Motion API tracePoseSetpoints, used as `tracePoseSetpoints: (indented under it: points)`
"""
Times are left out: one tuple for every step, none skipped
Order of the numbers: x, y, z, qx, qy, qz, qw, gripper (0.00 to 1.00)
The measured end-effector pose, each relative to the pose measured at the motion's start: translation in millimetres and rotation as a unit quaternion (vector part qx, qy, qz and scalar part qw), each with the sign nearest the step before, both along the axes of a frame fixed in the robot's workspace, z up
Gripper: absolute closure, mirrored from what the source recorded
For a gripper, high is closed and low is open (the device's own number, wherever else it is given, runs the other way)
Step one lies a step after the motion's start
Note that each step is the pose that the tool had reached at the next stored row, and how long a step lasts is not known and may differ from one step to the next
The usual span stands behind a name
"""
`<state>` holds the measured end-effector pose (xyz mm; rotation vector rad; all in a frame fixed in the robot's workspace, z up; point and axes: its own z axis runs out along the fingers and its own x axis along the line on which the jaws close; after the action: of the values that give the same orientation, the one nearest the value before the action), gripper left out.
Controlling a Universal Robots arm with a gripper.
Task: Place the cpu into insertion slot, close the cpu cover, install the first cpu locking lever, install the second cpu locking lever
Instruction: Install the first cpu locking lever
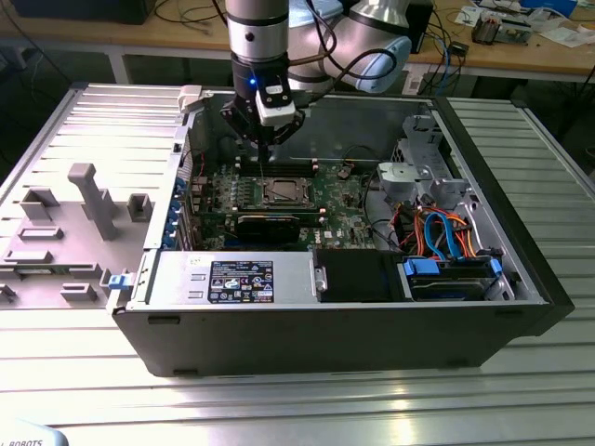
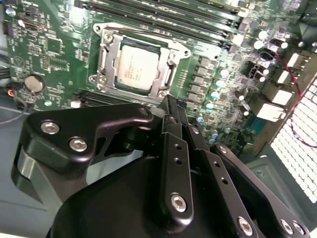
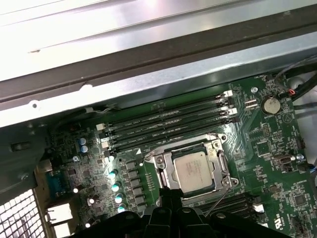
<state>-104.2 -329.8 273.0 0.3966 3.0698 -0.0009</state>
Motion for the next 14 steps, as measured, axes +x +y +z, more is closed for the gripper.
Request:
tracePoseSetpoints:
  points:
    - [-1.4, 0.0, -0.1, 0.0002, 0.0, 0.0, 1.0, 0.89]
    - [-2.1, 0.0, -0.3, 0.0003, -0.0001, 0.001, 1.0, 0.89]
    - [-2.2, 0.1, -0.3, 0.0003, 0.0, 0.005, 0.99999, 0.89]
    - [-2.3, 0.0, -0.2, 0.0002, 0.0001, 0.011, 0.99994, 0.89]
    - [-2.4, 0.0, -0.3, 0.0003, 0.0, 0.024, 0.99972, 0.89]
    - [-2.4, 0.0, -0.3, 0.0003, 0.0, 0.029, 0.99959, 0.89]
    - [-2.4, 0.0, -0.3, 0.0003, 0.0, 0.03, 0.99954, 0.89]
    - [-2.4, 0.0, -0.3, 0.0003, 0.0, 0.03, 0.99954, 0.89]
    - [-2.5, 0.0, -0.3, 0.0004, 0.0, 0.03, 0.99954, 0.89]
    - [-2.5, 0.0, -0.3, 0.0003, 0.0, 0.03, 0.99954, 0.89]
    - [-2.5, 0.0, -0.3, 0.0003, 0.0, 0.03, 0.99954, 0.89]
    - [-2.5, 0.0, -0.3, 0.0003, 0.0, 0.03, 0.99954, 0.89]
    - [-2.5, 0.0, -0.3, 0.0003, 0.0, 0.03, 0.99954, 0.89]
    - [-2.5, 0.0, -0.3, 0.0003, 0.0, 0.03, 0.99954, 0.89]
